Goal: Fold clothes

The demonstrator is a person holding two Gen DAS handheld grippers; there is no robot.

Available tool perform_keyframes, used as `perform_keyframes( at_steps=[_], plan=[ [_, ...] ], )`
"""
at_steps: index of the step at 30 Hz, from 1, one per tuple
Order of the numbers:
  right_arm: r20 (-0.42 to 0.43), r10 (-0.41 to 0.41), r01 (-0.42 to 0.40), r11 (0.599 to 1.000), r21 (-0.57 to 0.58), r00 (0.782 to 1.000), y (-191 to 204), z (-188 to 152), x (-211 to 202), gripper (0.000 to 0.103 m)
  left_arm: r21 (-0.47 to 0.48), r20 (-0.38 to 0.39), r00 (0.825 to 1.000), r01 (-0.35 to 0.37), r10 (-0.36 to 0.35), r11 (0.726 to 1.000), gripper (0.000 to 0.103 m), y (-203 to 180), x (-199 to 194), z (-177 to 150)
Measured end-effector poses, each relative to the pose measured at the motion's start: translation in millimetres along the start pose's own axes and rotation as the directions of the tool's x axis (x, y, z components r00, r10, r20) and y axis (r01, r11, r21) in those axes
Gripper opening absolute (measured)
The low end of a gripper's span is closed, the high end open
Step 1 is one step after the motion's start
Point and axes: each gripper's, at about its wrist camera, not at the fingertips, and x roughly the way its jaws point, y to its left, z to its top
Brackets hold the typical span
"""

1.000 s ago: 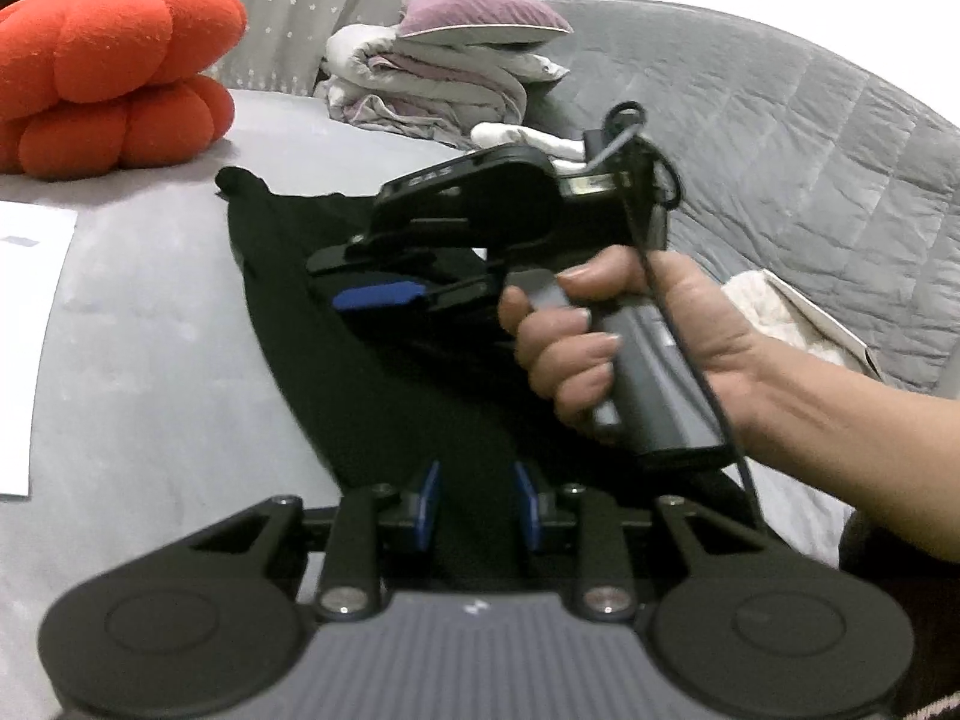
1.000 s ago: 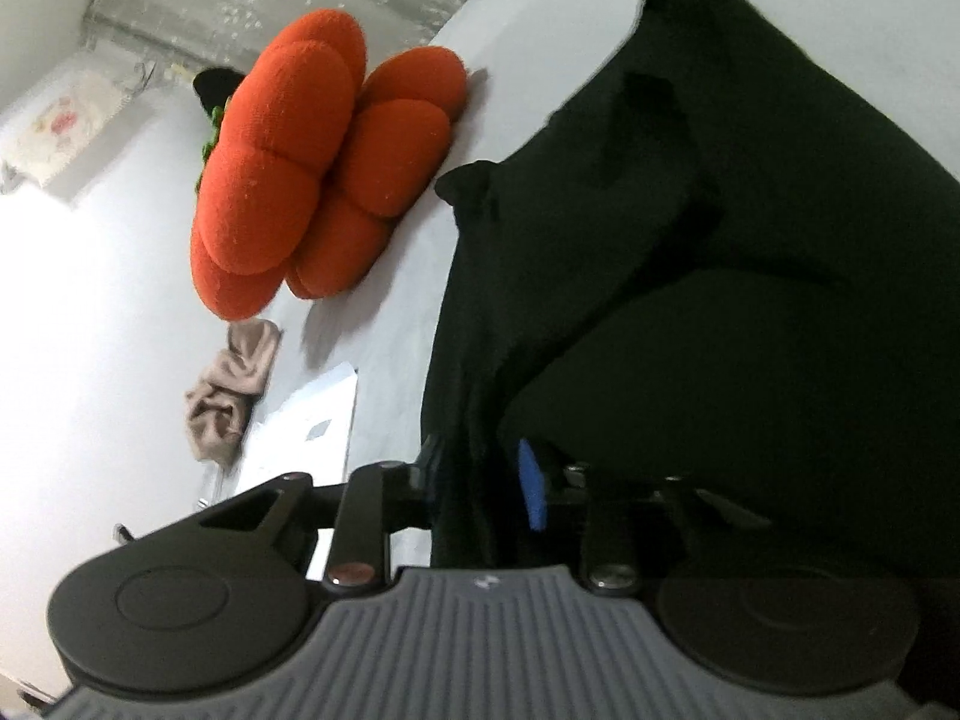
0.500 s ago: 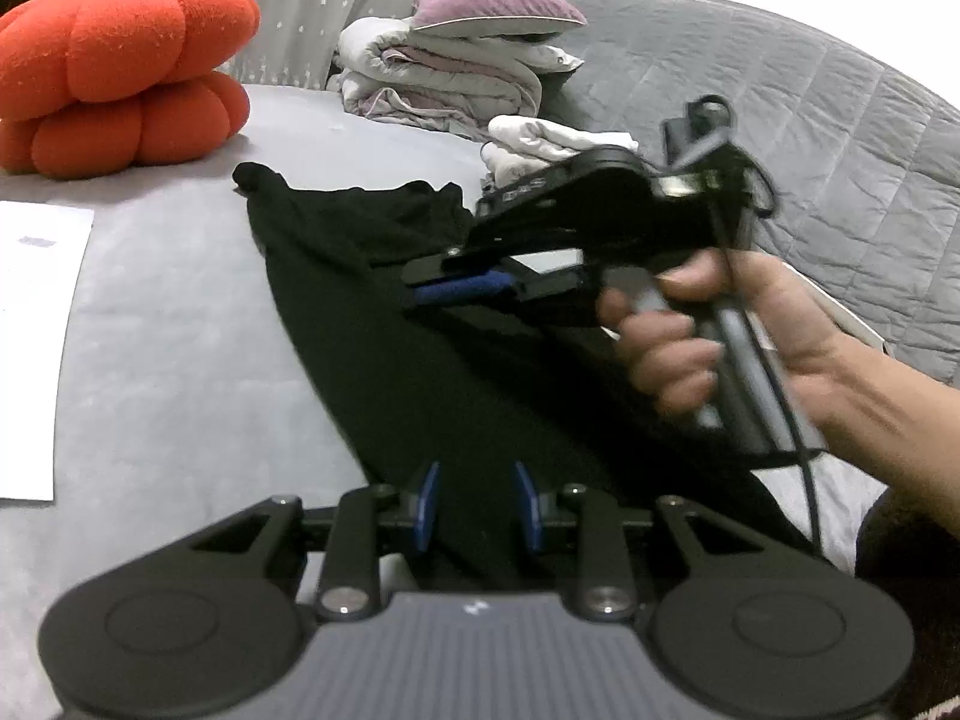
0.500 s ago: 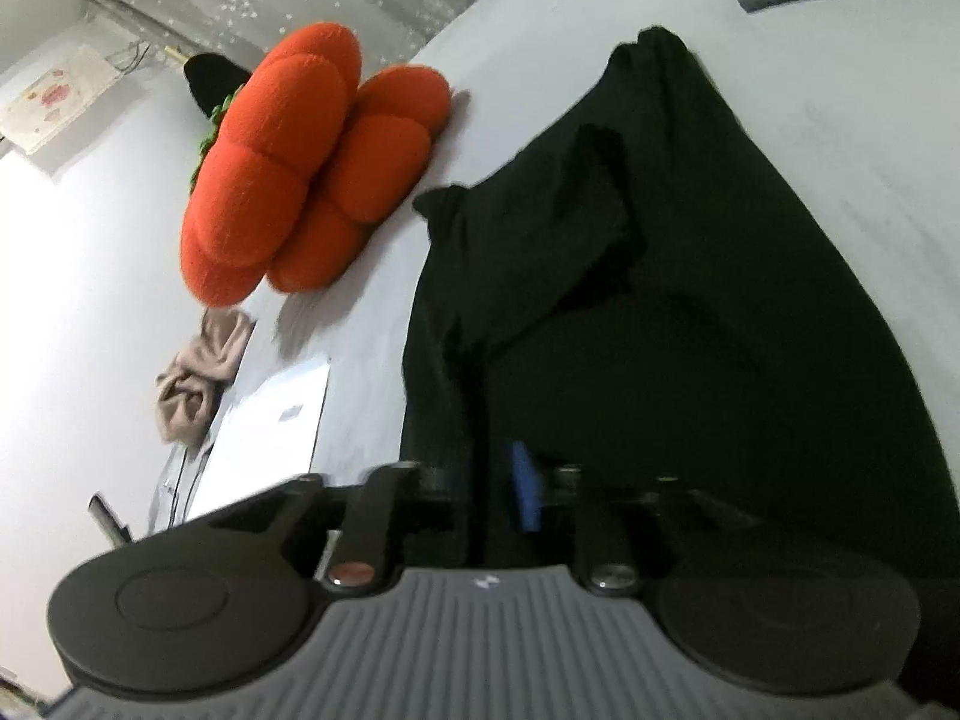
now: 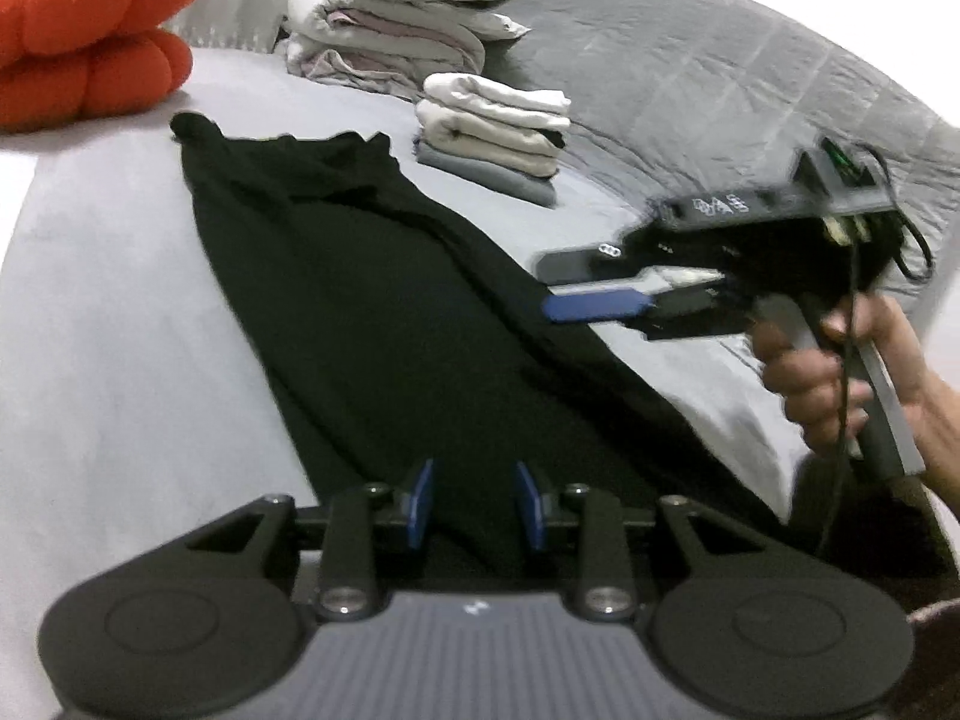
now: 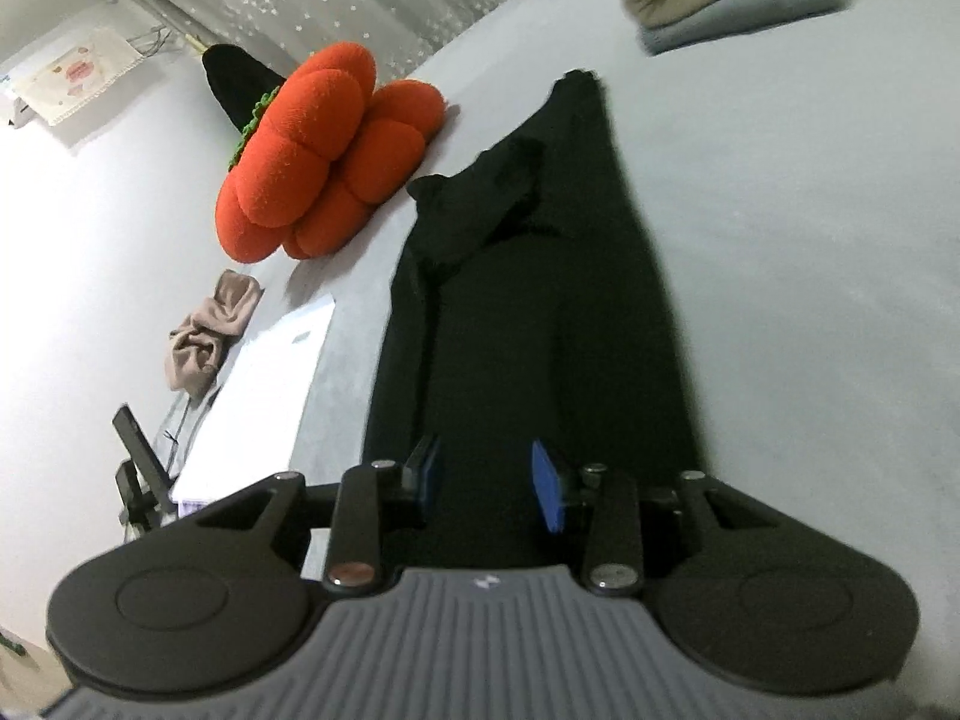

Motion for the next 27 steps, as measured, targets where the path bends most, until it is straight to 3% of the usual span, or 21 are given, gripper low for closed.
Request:
perform_keyframes(
  at_steps=[4,7,12,16,22,25,27],
  plan=[
    [-0.013,-0.018,0.018,1.0,0.001,1.0,-9.7,-33.2,-23.6,0.038,-0.019,-0.033,0.999,0.04,-0.04,0.999,0.031,-15.8,-9.7,-15.8],
    [-0.046,-0.018,0.019,1.0,0.018,0.999,-17.9,-61.2,-36.8,0.038,0.042,-0.05,0.999,0.017,-0.015,0.999,0.04,-40.3,-16.1,-32.0],
    [-0.04,0.014,-0.014,1.0,-0.001,0.999,-18.7,-94.4,-64.2,0.037,-0.001,-0.052,0.998,0.038,-0.038,0.999,0.04,-65.0,-34.7,-52.0],
    [-0.009,0.012,-0.012,1.0,-0.001,1.0,-25.4,-101.4,-89.7,0.037,-0.018,-0.065,0.997,0.046,-0.047,0.999,0.04,-78.5,-57.6,-61.7],
    [-0.009,-0.017,0.017,1.0,0.006,1.0,-43.3,-106.7,-119.3,0.037,-0.083,-0.039,0.997,-0.067,0.064,0.994,0.042,-67.4,-92.9,-58.6],
    [-0.022,0.02,-0.02,1.0,0.003,1.0,-41.4,-110.4,-120.5,0.037,-0.12,-0.009,0.998,-0.064,0.064,0.991,0.04,-63.1,-98.5,-54.8],
    [-0.043,0.043,-0.044,0.999,-0.031,0.998,-32.9,-114.2,-116.5,0.037,-0.092,-0.023,0.998,-0.058,0.056,0.994,0.04,-71.2,-90.9,-54.7]
  ],
)
